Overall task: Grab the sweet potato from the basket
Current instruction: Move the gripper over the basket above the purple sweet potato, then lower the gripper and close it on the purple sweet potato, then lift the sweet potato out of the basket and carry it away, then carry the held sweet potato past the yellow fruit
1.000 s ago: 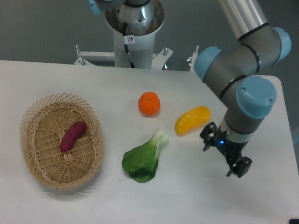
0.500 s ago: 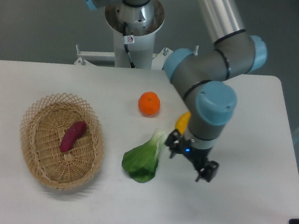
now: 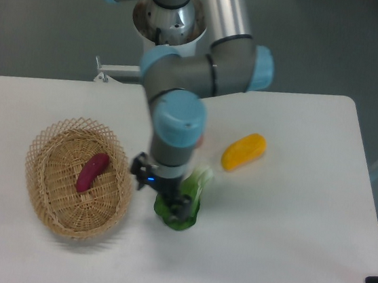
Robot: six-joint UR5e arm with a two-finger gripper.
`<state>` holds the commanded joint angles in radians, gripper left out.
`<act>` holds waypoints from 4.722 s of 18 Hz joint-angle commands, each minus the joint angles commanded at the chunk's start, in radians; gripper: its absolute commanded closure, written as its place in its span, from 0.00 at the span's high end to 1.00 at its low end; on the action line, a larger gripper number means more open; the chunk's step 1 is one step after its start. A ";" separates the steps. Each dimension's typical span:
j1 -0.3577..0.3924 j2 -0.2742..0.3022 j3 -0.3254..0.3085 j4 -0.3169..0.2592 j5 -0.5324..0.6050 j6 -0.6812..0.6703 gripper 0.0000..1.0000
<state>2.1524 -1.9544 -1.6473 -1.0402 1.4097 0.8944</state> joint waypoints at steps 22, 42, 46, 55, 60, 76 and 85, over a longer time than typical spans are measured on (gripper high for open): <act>-0.114 -0.063 -0.137 0.089 0.055 -0.348 1.00; -0.071 0.009 -0.085 0.089 -0.037 -0.425 0.03; -0.045 0.015 -0.068 0.085 -0.044 -0.425 0.03; 0.064 0.034 0.030 0.042 -0.094 -0.416 0.03; 0.142 0.022 0.090 0.035 -0.089 -0.391 0.03; 0.397 -0.034 0.122 0.036 -0.060 0.027 0.03; 0.477 -0.095 0.215 -0.040 0.061 0.290 0.00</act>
<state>2.6291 -2.0494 -1.4328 -1.0799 1.4711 1.1841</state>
